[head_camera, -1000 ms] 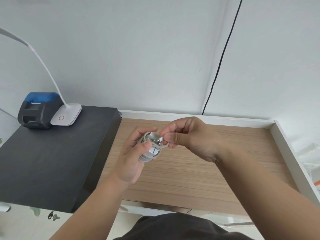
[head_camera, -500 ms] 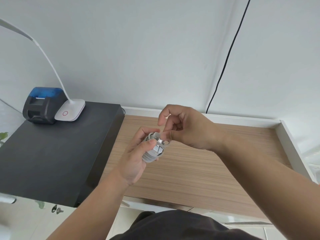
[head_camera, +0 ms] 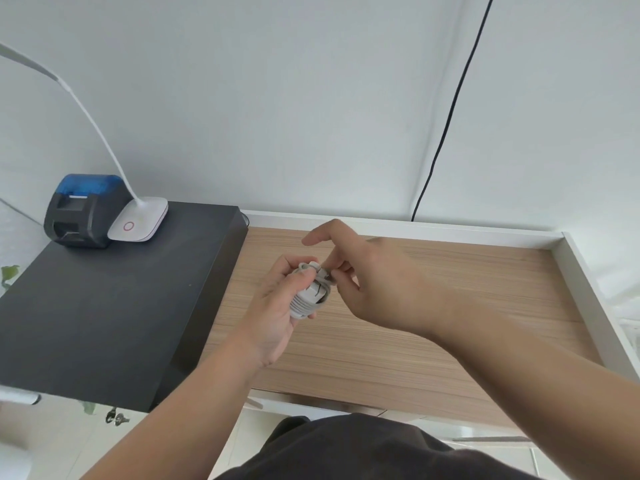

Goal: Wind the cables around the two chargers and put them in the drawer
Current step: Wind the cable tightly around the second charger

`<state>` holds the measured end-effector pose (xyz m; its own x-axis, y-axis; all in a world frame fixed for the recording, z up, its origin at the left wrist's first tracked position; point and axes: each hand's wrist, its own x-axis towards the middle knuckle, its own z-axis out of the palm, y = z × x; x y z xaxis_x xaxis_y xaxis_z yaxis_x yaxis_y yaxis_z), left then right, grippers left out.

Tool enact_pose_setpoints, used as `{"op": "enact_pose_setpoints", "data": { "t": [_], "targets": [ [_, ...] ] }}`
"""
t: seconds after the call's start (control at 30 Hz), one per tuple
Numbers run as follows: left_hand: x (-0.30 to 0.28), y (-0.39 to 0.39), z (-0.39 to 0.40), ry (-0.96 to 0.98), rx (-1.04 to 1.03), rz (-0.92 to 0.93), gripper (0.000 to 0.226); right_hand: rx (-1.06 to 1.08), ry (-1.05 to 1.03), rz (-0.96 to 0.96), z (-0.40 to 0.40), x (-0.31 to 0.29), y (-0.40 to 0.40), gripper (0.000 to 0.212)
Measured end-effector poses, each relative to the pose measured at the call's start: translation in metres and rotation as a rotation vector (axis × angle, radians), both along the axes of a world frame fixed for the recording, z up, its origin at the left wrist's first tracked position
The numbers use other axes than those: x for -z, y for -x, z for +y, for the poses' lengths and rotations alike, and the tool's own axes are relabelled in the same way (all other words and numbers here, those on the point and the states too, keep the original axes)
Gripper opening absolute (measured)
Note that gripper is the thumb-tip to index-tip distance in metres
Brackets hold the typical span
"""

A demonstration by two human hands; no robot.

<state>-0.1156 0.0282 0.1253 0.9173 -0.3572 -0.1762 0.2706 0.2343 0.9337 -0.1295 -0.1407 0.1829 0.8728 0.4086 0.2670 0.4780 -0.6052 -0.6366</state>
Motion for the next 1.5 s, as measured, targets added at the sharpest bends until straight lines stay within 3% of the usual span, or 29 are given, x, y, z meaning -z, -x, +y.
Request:
{"op": "enact_pose_setpoints", "data": {
  "t": [0.23, 0.43, 0.53, 0.7, 0.8, 0.97, 1.3, 1.5],
  "targets": [
    [-0.001, 0.002, -0.003, 0.025, 0.122, -0.037, 0.030, 0.121, -0.823, 0.691, -0.024, 0.018, -0.003, 0.028],
    [-0.005, 0.001, -0.010, 0.008, 0.197, -0.085, 0.024, 0.062, -0.875, 0.826, -0.033, 0.017, -0.006, 0.017],
    [-0.004, 0.001, -0.010, -0.009, 0.230, -0.078, 0.035, 0.001, -0.857, 0.899, -0.037, 0.014, -0.009, 0.015],
    [0.000, 0.002, -0.011, -0.066, 0.218, -0.076, 0.033, 0.003, -0.770, 0.832, -0.041, 0.013, -0.013, 0.038],
    [0.002, 0.004, -0.011, -0.077, 0.175, -0.073, 0.045, 0.038, -0.610, 0.741, -0.039, 0.008, -0.013, 0.038],
    [0.001, 0.006, -0.016, -0.082, 0.093, -0.051, 0.042, 0.080, -0.389, 0.590, -0.036, -0.004, -0.010, 0.042],
    [-0.008, 0.005, -0.028, 0.004, 0.036, -0.102, 0.042, 0.119, -0.504, 0.405, -0.037, -0.006, 0.009, 0.060],
    [-0.008, 0.006, -0.036, 0.010, 0.028, -0.078, 0.038, 0.119, -0.392, 0.186, -0.038, 0.001, 0.016, 0.058]
  ]
}}
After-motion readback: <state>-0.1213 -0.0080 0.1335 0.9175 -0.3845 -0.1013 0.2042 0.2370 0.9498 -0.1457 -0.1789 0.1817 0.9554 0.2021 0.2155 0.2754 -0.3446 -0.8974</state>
